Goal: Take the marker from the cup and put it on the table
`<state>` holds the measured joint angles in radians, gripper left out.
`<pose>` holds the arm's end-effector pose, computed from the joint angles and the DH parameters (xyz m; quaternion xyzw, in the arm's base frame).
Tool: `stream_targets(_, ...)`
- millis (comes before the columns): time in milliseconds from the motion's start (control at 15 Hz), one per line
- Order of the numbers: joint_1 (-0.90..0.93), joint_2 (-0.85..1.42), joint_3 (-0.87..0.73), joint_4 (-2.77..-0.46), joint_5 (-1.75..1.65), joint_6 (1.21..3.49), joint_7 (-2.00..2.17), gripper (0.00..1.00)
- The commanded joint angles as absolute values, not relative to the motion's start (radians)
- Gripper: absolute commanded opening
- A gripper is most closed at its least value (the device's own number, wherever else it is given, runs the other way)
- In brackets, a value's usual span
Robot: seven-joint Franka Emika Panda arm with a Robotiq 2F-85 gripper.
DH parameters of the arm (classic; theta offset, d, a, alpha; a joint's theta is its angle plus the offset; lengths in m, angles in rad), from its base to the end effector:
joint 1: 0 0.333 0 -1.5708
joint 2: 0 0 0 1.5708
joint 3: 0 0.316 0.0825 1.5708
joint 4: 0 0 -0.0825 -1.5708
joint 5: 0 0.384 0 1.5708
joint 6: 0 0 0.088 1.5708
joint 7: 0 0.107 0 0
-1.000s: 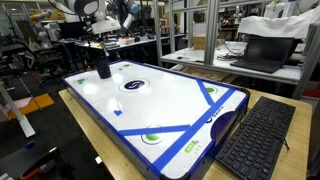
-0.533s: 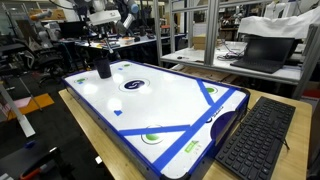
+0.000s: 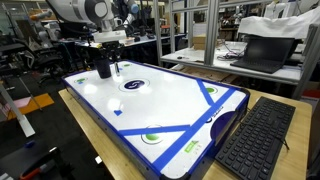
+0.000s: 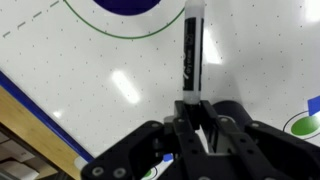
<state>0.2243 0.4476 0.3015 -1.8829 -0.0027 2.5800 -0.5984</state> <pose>0.5771 0.3173 0.3075 -0.8482 -0.5089 -0.1360 0.0562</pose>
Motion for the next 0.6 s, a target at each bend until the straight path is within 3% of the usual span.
stream_targets(0, 0.249, 0.437, 0.276, -1.904, -0.066, 2.519, -0.458, 0.05)
stream_targets(267, 0.280, 0.493, 0.251, -1.883, -0.124, 2.464, -0.324, 0.05)
stream_targets(533, 0.249, 0.568, 0.285, -1.877, -0.083, 2.555, -0.336, 0.05)
